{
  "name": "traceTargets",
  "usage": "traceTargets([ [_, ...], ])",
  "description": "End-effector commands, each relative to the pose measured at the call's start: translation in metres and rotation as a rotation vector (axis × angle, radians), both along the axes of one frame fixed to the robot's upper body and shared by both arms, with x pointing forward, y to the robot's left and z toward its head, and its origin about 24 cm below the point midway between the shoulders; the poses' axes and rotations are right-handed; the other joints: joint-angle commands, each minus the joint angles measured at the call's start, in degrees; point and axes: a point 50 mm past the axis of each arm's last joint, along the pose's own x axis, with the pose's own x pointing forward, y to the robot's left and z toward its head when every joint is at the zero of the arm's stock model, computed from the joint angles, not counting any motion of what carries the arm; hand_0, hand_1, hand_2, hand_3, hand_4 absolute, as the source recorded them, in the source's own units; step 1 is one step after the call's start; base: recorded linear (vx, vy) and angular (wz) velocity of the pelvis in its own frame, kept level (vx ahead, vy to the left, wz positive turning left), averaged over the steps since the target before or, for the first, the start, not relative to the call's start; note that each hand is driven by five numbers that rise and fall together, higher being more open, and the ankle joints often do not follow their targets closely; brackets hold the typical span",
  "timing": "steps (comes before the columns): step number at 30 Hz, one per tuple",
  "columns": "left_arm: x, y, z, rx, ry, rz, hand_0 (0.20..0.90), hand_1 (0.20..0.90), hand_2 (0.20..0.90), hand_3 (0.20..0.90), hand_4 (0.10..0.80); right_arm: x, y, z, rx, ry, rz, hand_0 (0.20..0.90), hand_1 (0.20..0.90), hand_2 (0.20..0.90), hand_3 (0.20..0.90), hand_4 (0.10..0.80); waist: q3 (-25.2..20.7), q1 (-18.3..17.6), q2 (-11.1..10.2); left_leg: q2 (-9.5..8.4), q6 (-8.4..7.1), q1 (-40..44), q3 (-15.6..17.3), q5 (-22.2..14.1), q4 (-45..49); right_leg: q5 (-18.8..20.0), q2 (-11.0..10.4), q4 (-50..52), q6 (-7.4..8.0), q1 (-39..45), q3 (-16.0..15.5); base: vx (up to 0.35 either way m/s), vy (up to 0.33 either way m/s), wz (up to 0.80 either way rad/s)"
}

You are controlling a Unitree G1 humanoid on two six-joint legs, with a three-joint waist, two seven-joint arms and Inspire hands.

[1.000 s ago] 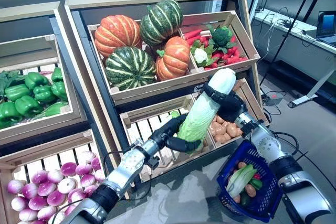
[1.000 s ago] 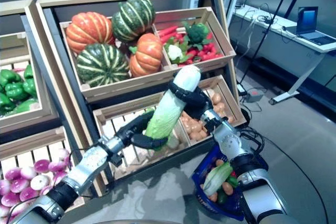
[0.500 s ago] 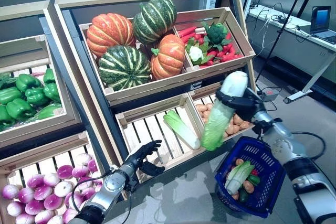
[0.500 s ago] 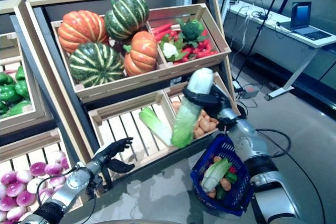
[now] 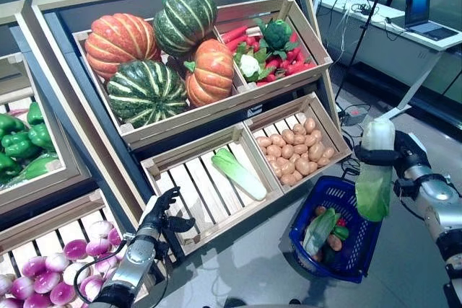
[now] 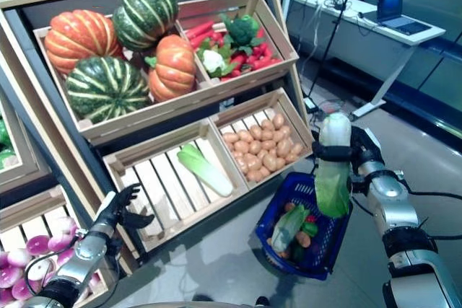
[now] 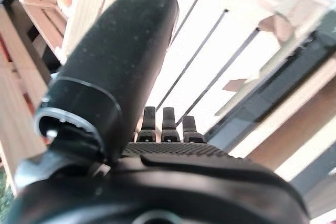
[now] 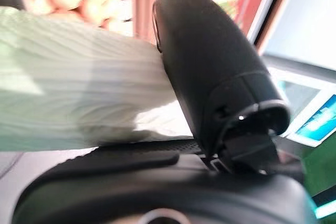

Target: Put vegetables into the basket

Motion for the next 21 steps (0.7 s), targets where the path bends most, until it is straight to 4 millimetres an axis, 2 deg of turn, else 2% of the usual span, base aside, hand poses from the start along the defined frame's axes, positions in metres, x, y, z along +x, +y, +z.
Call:
traceTargets([
  [1,0.056,-0.016,0.063,-0.061,-0.302,-0.067,0.900,0.900,0.900,0.900,0.800,0.024,-0.009,0.049,0.019,-0.280,-0.144,0.300,0.300,0.300,0.300,0.400,1.51,1.45,-2.13,-0.93,1.03,-5.74,-0.84,-4.15,6.17,-4.57,-2.94,5.26,-0.43,0.07,-1.19,-0.321,-0.074,-0.04],
  [3,0.076,-0.028,0.088,-0.111,-0.392,-0.096,0.900,0.900,0.900,0.900,0.800,0.033,-0.009,0.059,0.081,-0.343,-0.196,0.300,0.300,0.300,0.300,0.400,5.39,1.74,-1.70,-0.90,1.12,-10.62,-1.95,-4.96,11.06,-5.97,-3.59,10.11,-1.03,-4.21,-1.65,-0.411,-0.084,0.04],
  [6,0.089,-0.036,0.108,-0.152,-0.475,-0.117,0.900,0.900,0.900,0.900,0.800,0.040,-0.011,0.072,0.128,-0.401,-0.233,0.300,0.300,0.300,0.300,0.400,9.42,1.62,-1.00,-0.96,1.22,-15.83,-2.45,-6.84,18.12,-7.52,-4.58,15.90,-1.73,-8.88,-1.85,-0.343,-0.030,0.09],
  [8,0.097,-0.051,0.133,-0.184,-0.601,-0.144,0.900,0.900,0.900,0.900,0.800,0.046,-0.012,0.087,0.179,-0.469,-0.259,0.300,0.300,0.300,0.300,0.400,14.08,1.18,0.20,0.25,1.41,-24.85,-2.46,-10.45,30.21,-11.13,-7.18,28.90,-3.23,-17.74,-1.44,-0.326,0.031,0.09],
  [9,0.097,-0.054,0.137,-0.189,-0.624,-0.150,0.900,0.900,0.900,0.900,0.800,0.046,-0.013,0.088,0.199,-0.478,-0.271,0.300,0.300,0.300,0.300,0.400,14.55,1.18,0.33,0.60,1.41,-26.72,-2.85,-11.44,32.44,-12.16,-7.94,31.71,-3.48,-19.67,-1.12,-0.199,0.043,0.19],
  [11,0.098,-0.063,0.153,-0.193,-0.710,-0.175,0.900,0.900,0.900,0.900,0.800,0.045,-0.020,0.091,0.252,-0.500,-0.315,0.300,0.300,0.300,0.300,0.400,16.39,1.63,0.93,1.23,1.60,-31.68,-3.71,-16.04,40.18,-16.12,-10.26,40.96,-3.57,-24.45,-0.76,-0.066,0.010,0.20],
  [14,0.097,-0.073,0.166,-0.182,-0.787,-0.210,0.900,0.900,0.900,0.900,0.800,0.043,-0.029,0.094,0.320,-0.545,-0.362,0.300,0.300,0.300,0.300,0.400,17.90,2.29,1.64,0.83,1.87,-36.81,-4.87,-19.38,47.67,-19.29,-12.28,49.89,-3.72,-29.86,-0.13,-0.036,0.003,0.16],
  [18,0.098,-0.082,0.180,-0.188,-0.850,-0.237,0.900,0.900,0.900,0.900,0.800,0.045,-0.031,0.106,0.346,-0.597,-0.392,0.300,0.300,0.300,0.300,0.400,19.33,2.53,2.45,0.17,2.24,-41.62,-5.71,-21.86,54.47,-21.44,-14.26,57.47,-3.71,-35.74,1.13,-0.065,0.009,0.13],
  [20,0.098,-0.084,0.187,-0.186,-0.881,-0.243,0.900,0.900,0.900,0.900,0.800,0.046,-0.033,0.115,0.346,-0.622,-0.399,0.300,0.300,0.300,0.300,0.400,19.83,2.45,2.93,0.42,2.30,-45.11,-6.30,-23.89,59.93,-23.18,-14.95,62.08,-4.08,-39.42,2.25,-0.081,0.020,0.11],
  [21,0.098,-0.084,0.188,-0.184,-0.887,-0.246,0.900,0.900,0.900,0.900,0.800,0.047,-0.033,0.117,0.349,-0.629,-0.401,0.300,0.300,0.300,0.300,0.400,19.94,2.46,3.01,0.56,2.58,-46.48,-6.26,-23.42,61.12,-22.84,-15.17,63.06,-4.61,-40.74,2.29,-0.067,0.005,0.04],
])
